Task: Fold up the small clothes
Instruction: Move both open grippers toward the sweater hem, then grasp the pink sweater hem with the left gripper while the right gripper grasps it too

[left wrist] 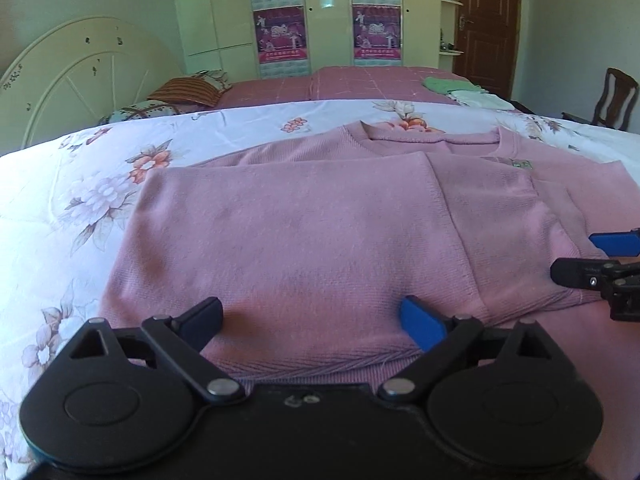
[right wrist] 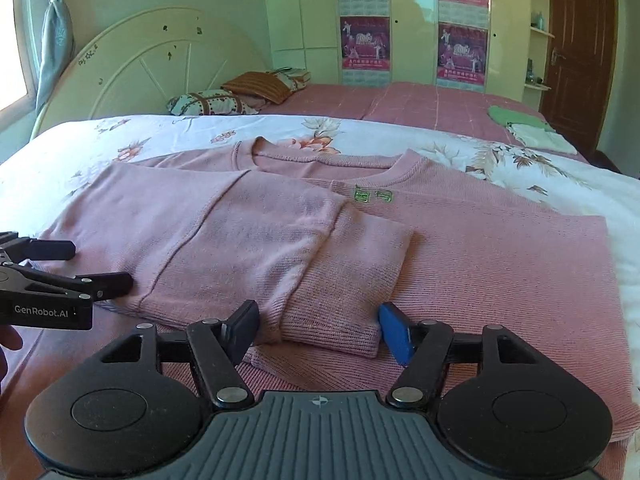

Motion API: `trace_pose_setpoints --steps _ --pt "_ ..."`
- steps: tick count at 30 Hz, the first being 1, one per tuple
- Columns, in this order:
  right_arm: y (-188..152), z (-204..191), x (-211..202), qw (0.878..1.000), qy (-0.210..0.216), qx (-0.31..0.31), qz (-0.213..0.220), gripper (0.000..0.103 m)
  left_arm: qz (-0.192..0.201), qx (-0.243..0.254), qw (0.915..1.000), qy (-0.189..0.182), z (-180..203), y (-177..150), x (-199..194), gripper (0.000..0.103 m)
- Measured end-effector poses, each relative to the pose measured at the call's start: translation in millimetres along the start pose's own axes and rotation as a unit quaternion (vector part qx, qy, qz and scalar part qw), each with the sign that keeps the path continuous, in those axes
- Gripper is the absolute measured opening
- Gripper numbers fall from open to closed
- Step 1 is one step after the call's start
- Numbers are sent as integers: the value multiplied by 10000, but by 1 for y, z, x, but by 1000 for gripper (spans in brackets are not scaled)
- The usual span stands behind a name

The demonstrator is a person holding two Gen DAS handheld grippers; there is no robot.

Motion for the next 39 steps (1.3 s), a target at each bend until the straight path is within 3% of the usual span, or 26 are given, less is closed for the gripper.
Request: trace_pose_setpoints --steps 8,16,18,19,22,24,28,30,32,34,37,39 --pt "0 5 1 9999 141 29 -72 65 -39 -39 9999 116 1 0 0 99" --pt "0 -1 4 9999 -83 -60 -97 66 -123 -7 9999 6 -2 1 2 102" --pt "2 0 3 9998 -107 -38 -150 66 -154 -66 9999 -41 -8 6 -11 87" --pt "5 2 0 9998 -102 65 -185 66 -26 -25 10000 -84 -13 6 -25 86" --pt "14 12 -44 9987 12 483 173 66 -17 4 9999 -166 -41 -12 -67 86" --pt "4 22 -78 9970 92 772 63 65 -133 -81 9998 -142 -66 -34 -94 86" --pt "-42 51 -168 9877 248 1542 -94 65 -306 -197 9993 -120 -116 -93 -167 86" --pt "-71 65 -211 9808 153 1933 -202 65 -557 -466 9969 -304 -133 -117 -190 83" --pt "-98 77 -250 9707 9 2387 -291 53 -731 -926 9910 -632 -146 -135 -210 70" --pt "-122 89 -282 9530 -34 3008 -360 50 -794 -1306 9828 -1037 -152 -146 -223 70" --pt "-149 93 -316 9394 -185 3409 -297 50 -875 -1780 9680 -1539 -156 -154 -231 70" --pt "-164 92 -327 9263 -66 3753 -320 50 -889 -2046 9578 -1813 -159 -159 -232 70"
Point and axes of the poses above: each gripper's, at about its wrist camera, not at the fingertips, and x roughly the way its jaws point, z to its right, y to its top, the point moved 5 cm from there along x, roughly the way its jaws point, and after that the axes turned 9 degrees about z, right-handed, at the moved point
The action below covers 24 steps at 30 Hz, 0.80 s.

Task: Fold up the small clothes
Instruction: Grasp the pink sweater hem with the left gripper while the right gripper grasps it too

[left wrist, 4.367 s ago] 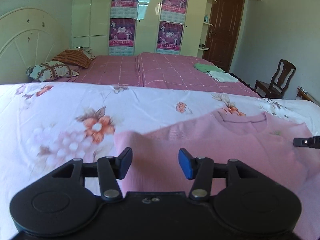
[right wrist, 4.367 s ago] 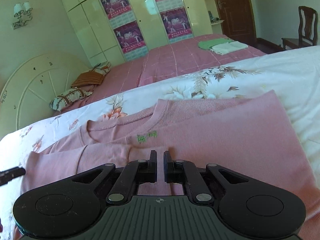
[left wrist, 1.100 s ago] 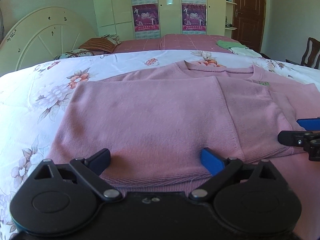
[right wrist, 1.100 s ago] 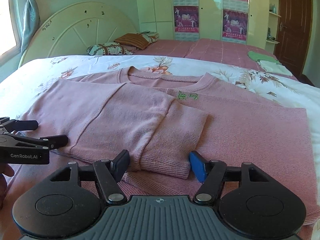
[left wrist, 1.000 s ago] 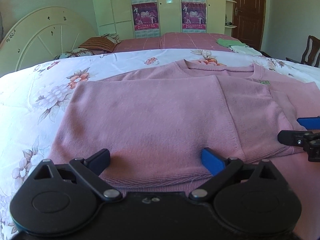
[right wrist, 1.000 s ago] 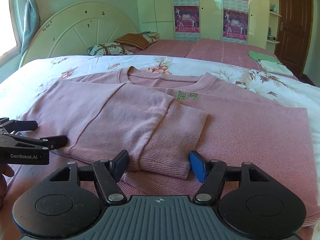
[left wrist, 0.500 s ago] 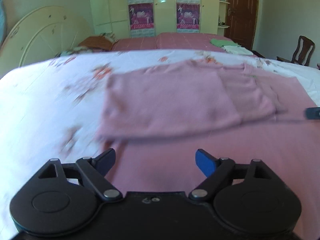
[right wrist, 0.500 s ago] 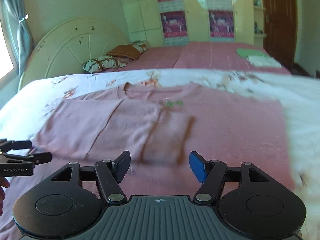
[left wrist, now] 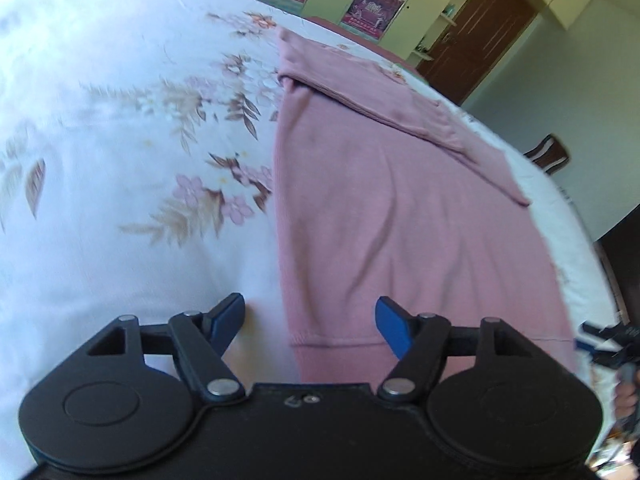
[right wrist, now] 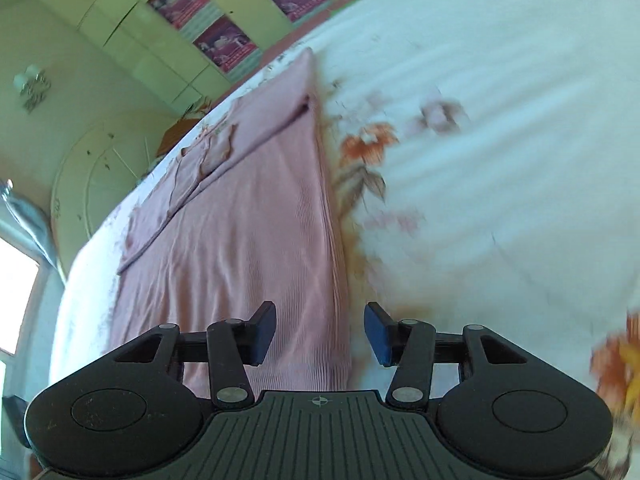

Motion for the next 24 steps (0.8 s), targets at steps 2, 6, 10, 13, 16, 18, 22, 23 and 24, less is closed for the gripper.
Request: trace_pose_setpoints --steps 2,6,10,13,16,18,22,23,24 --pt "-15 5 -4 9995 112 258 -109 50 -71 -291 9991 -310 -3 -4 0 70" --pt "-39 1 -10 9985 305 453 -30 50 -100 -306 9982 -512 0 -14 -4 69" --pt "-44 3 -10 9976 391 550 151 49 -16 -423 9981 -450 3 -16 -6 69" --pt "-36 5 -5 9974 399 561 220 49 58 -464 9976 -506 4 -13 2 69" --pt "-27 5 6 9975 397 525 256 49 132 -630 9959 -634 2 -8 9 69" --pt "-22 5 12 9972 417 561 255 49 184 -796 9941 -720 2 -7 12 69" --pt "-23 3 16 9976 458 493 157 49 129 -592 9955 -734 12 -15 10 68" --pt "-25 2 15 9978 475 451 116 49 125 -412 9968 -681 15 -19 7 65" --pt "-27 0 13 9979 508 399 69 49 140 -306 9974 -644 17 -22 5 64"
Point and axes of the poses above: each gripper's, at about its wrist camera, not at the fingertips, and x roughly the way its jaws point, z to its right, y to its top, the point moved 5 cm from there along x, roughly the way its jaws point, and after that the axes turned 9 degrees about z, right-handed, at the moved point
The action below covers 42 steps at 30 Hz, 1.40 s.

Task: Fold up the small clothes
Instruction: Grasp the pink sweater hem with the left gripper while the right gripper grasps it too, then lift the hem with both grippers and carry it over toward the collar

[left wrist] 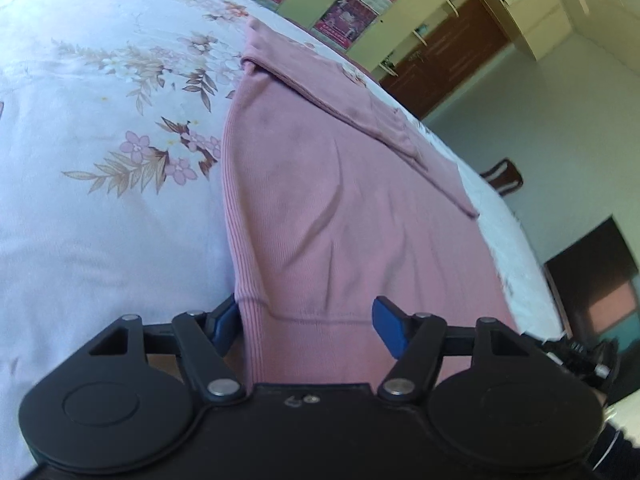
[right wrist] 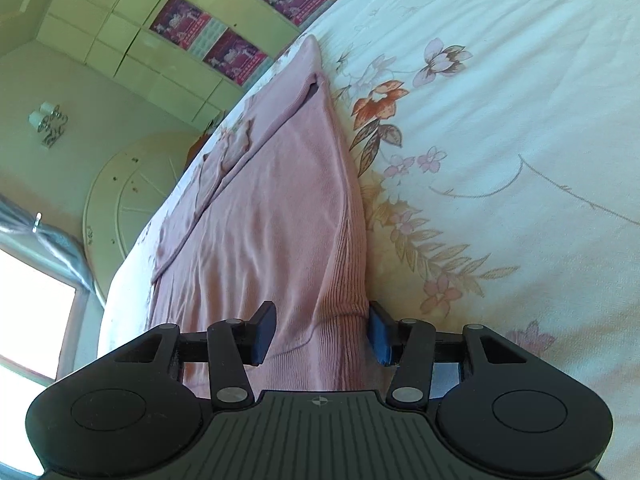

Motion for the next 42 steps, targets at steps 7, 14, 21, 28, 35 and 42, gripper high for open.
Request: trace_pose_setpoints --steps 7,14,21,28,35,42 --pt "9 7 3 9998 -32 124 162 47 78 -139 9999 58 -6 11 12 53" --pt "5 -5 11 9981 -180 -595 -40 15 520 304 9971 459 5 13 7 6" --pt "14 -24 -18 9945 178 -965 368 14 643 138 9973 319 -5 16 -7 6" --pt "2 14 -5 9999 -37 -46 89 18 511 -235 9979 312 -16 3 1 23" --pt "-6 11 -8 9999 -5 -146 61 23 480 124 9977 470 -2 4 10 3" --pt "-1 -9 -27 9970 97 -690 337 8 495 119 9977 450 -13 5 1 6"
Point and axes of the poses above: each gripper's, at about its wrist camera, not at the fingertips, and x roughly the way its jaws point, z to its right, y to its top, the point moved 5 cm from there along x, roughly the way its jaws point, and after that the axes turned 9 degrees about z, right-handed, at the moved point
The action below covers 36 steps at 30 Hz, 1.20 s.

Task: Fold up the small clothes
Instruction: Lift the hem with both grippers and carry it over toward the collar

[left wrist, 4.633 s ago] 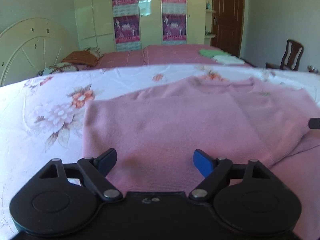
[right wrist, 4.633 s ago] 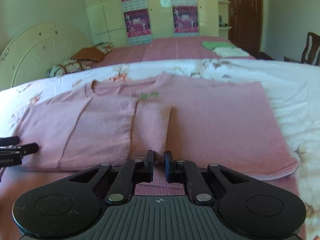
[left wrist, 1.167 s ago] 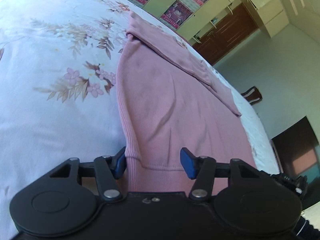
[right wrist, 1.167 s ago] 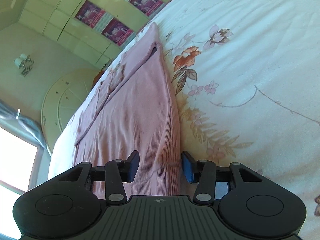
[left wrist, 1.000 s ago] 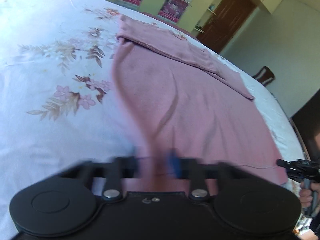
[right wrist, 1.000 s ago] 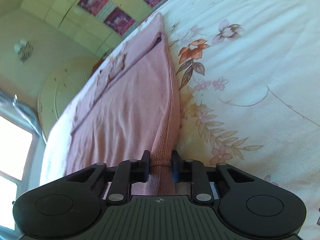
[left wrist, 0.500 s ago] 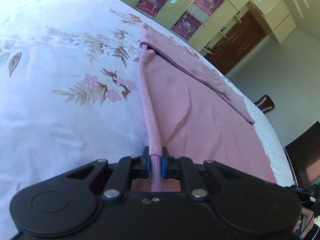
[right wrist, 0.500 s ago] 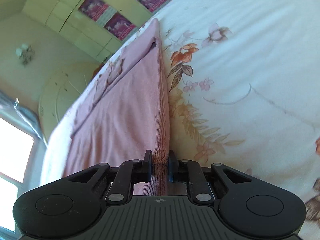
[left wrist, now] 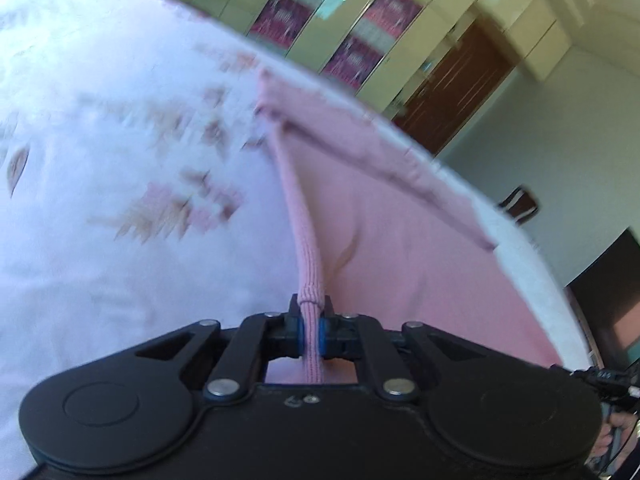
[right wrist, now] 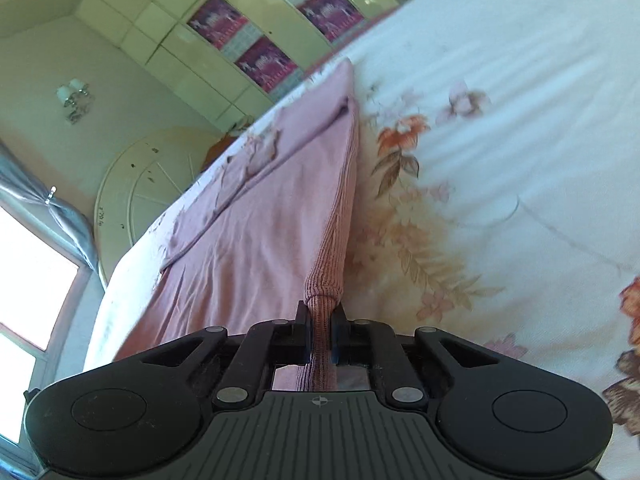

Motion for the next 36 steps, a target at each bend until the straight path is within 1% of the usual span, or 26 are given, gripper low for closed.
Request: trace_pose_setpoints --steps 2,3,5,7,9,12,14,16,19,21,22,25,28,30,33,36 --pt "-9 12 12 9989 -290 -37 -358 8 -22 -131 9999 -19 -4 -3 3 6" --pt "-13 15 17 9985 -334 -17 -433 8 8 -210 9998 -27 -4 -1 1 6" --pt "-9 14 13 9991 -234 234 -273 8 101 -347 9993 -103 -3 1 -3 6" --pt "-4 10 9 9994 -138 297 -118 8 164 -536 9983 -166 -5 4 -5 6" --pt "1 6 8 9994 -72 328 -59 8 298 -855 9954 -298 -5 10 -7 5" --pt "14 -4 8 9991 68 391 113 8 464 -1332 9883 -582 -1 22 -9 5" --pt "25 -13 9 9988 140 405 224 8 579 -1605 9831 -665 1 31 -8 5" --pt "35 -21 14 9986 182 389 303 8 700 -1775 9788 -748 5 41 -8 5" --pt "53 -33 17 9979 272 386 444 8 817 -1633 9803 -752 17 67 -6 5" --pt "70 -43 19 9970 375 377 555 8 890 -1513 9821 -685 27 92 0 5" --pt "79 -48 20 9965 437 365 615 8 934 -1537 9813 -680 32 105 3 5" --pt "110 -63 28 9935 544 501 867 8 1091 -1498 9798 -752 47 140 12 5" --pt "147 -77 42 9894 636 711 1092 8 1272 -1276 9797 -883 65 181 20 5" --pt "169 -88 52 9884 664 701 1176 8 1378 -1053 9807 -900 77 204 27 5" --pt "200 -99 71 9875 707 655 1246 8 1393 -969 9815 -890 83 229 51 5" --pt "224 -96 103 9875 688 723 1218 8 1216 -994 9848 -745 77 243 94 5"
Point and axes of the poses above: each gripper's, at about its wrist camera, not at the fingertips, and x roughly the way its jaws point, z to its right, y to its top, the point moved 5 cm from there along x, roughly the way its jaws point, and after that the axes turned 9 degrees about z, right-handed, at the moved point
